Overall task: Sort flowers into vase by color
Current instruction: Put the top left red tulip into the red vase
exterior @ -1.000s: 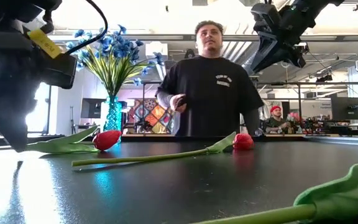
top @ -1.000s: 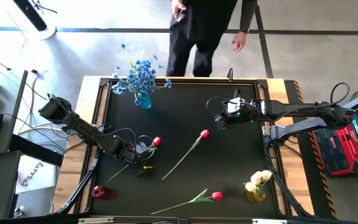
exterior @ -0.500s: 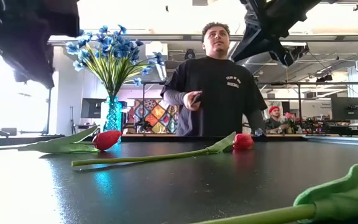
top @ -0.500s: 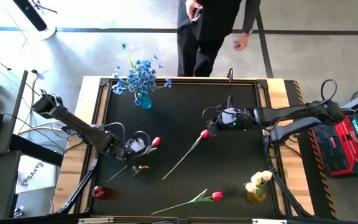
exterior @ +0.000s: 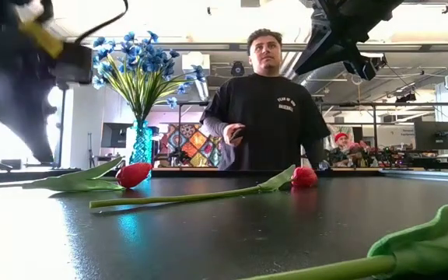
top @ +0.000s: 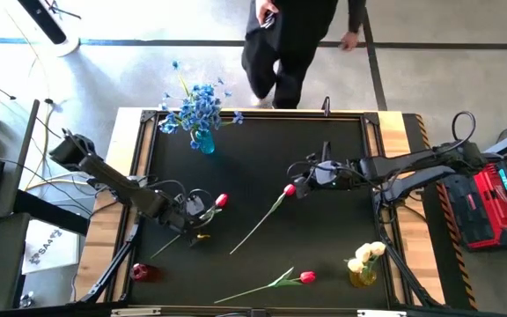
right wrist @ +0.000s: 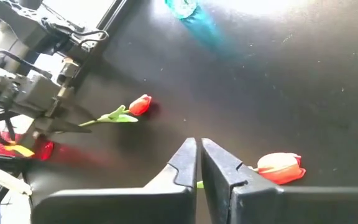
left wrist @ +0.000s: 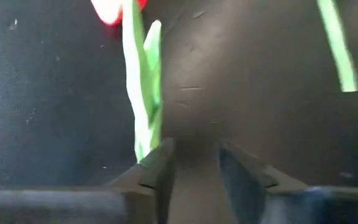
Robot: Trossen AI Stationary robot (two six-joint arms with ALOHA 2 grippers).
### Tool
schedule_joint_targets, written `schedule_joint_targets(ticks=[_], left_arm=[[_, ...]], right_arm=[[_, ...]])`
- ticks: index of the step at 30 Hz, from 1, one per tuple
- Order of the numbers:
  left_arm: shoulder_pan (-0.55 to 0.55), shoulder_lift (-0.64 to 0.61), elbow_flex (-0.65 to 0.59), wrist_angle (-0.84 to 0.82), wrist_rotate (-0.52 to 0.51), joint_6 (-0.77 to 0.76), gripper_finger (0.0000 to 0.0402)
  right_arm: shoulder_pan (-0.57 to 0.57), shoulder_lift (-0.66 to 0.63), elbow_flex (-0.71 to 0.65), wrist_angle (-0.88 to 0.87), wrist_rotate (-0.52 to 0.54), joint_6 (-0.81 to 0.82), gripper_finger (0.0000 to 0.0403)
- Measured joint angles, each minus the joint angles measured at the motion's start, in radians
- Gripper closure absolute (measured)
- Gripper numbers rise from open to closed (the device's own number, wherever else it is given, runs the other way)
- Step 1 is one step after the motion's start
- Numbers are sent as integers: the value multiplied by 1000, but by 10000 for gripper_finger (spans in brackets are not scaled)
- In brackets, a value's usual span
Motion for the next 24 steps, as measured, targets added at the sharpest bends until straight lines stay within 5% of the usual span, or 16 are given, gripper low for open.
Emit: schedule_joint_targets(ticks=[5, 10, 24], left_arm=[[0, 111, 0, 0, -9, -1, 237], [0, 187, 5, -10, -16, -42, 227], [0, 97, -2, -32, -16, -73, 392]], right_arm=[[2, 0, 0, -13, 1, 11, 377], [2, 0, 0, -13, -6, 11, 366], [2, 0, 0, -13, -33, 0, 395]])
